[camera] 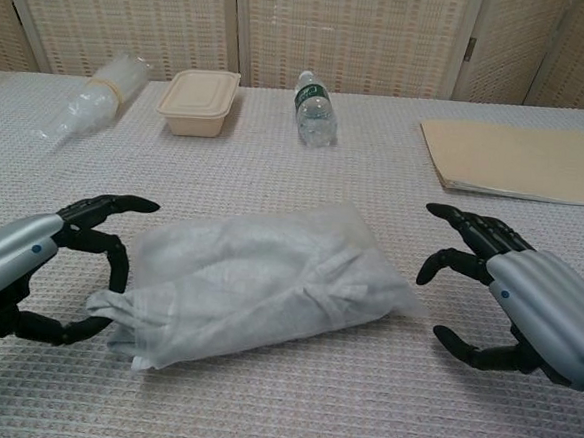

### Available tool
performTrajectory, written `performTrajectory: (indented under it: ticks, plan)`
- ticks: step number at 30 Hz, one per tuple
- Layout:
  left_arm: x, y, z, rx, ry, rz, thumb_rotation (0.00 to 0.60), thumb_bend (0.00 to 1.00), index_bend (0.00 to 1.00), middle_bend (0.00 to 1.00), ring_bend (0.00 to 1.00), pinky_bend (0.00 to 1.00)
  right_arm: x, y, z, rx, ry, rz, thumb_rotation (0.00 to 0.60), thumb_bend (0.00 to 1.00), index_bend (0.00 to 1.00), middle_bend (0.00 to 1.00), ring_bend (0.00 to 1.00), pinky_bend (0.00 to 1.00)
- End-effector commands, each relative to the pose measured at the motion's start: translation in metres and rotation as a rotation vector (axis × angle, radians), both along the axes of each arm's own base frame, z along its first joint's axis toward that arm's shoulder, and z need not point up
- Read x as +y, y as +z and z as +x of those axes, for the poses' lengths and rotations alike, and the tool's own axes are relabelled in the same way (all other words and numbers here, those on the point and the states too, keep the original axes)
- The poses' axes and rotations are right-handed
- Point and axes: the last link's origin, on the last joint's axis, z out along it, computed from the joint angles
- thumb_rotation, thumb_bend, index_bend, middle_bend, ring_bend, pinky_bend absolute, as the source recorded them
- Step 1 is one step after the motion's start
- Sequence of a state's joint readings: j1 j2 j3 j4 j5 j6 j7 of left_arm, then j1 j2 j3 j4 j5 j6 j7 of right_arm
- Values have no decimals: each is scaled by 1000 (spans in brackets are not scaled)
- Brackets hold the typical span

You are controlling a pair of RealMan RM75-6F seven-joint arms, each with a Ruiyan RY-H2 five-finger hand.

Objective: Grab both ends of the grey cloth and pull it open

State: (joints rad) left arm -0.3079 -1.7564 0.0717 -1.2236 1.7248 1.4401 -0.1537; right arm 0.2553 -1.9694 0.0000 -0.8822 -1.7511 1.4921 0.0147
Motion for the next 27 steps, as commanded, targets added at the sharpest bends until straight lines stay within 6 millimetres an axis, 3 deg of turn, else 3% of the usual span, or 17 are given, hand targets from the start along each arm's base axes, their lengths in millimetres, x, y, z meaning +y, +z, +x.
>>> performTrajectory:
  ticks: [1,12,27]
  plan:
    - [1,0,0,1,1,0,600,555,725,139,0,1,-1,-6,4,-22,6,-8,600,275,368,0,0,0]
    - [3,4,0,3,2,10,600,555,726,139,0,1,-6,-23,12,-58,22,-36,600,275,386,0,0,0]
    - [5,7,-2,8,7,18,600,559,724,139,0,1,-14,-29,17,-72,32,-69,600,287,511,44,0,0]
